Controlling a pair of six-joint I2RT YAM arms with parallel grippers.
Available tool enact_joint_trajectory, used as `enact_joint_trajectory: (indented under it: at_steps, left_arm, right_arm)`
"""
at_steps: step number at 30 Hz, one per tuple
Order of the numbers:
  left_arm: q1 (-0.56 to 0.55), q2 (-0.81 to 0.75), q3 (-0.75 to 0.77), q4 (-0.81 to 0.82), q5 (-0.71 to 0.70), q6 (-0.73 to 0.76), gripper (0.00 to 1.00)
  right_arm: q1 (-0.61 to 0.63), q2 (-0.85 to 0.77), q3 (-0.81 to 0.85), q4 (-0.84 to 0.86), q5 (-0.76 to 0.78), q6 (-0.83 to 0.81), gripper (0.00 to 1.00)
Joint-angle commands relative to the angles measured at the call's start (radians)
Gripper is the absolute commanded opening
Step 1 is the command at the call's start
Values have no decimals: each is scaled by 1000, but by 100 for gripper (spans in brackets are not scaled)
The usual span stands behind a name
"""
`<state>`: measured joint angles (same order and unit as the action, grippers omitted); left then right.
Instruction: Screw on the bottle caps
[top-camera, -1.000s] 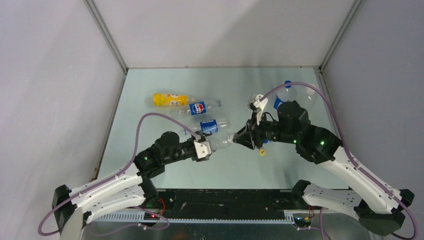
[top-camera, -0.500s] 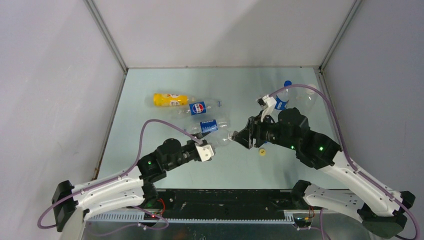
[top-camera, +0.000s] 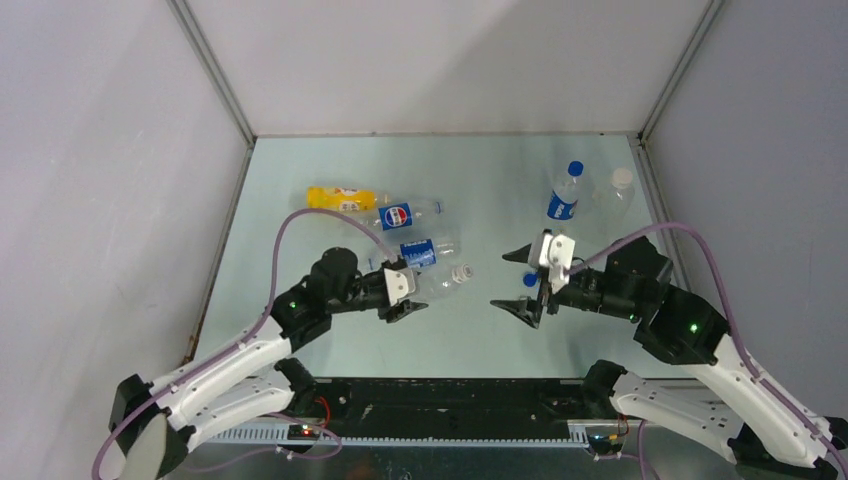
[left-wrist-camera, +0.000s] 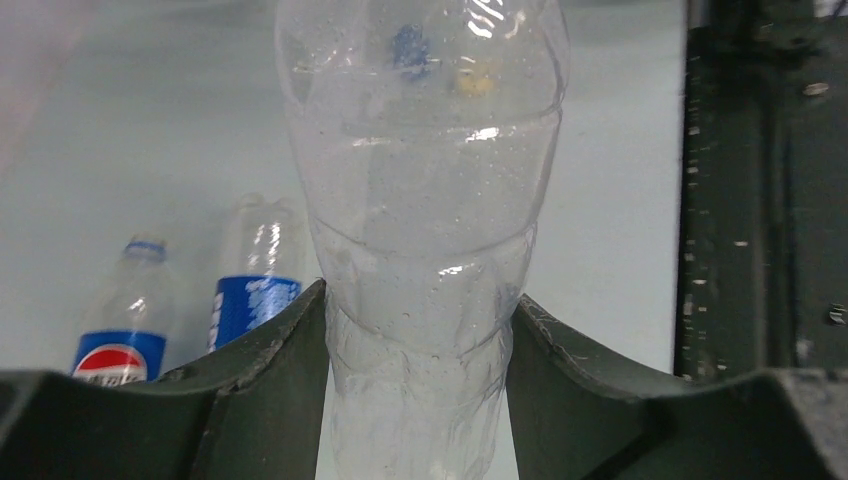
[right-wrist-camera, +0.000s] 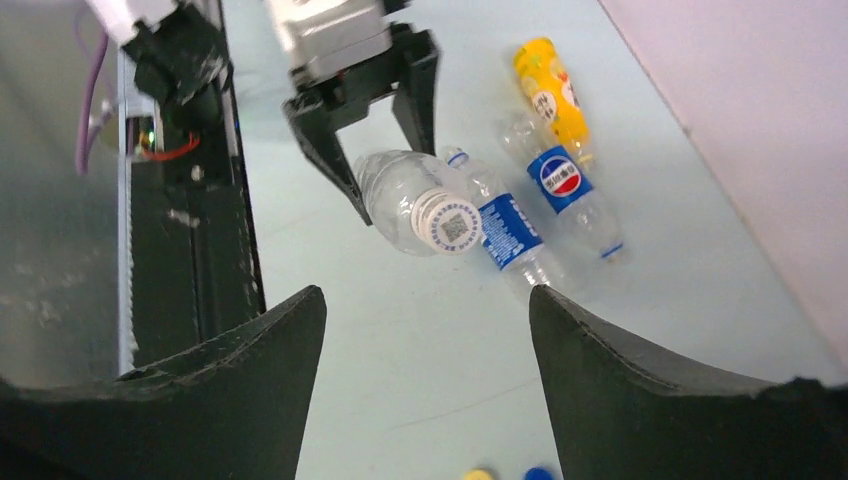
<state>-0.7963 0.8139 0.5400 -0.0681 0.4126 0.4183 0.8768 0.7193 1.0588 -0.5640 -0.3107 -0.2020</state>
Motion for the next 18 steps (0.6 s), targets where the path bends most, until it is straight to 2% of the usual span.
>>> enact_joint_trajectory:
  at_steps: [1, 5, 8, 18]
  left_arm:
    - [43, 46, 118, -121, 314, 12, 0]
    - [43, 83, 155, -164, 395, 31, 0]
    - [44, 119, 186, -214, 437, 61, 0]
    - [42, 147, 221, -253, 448, 90, 0]
  right_arm:
    - [-4, -1, 14, -75, -164, -336, 76]
    - [-5, 49, 46, -155, -236, -392, 74]
    - [-6, 75, 51, -148, -264, -400, 70]
    - [-6, 125, 89, -143, -306, -423, 63]
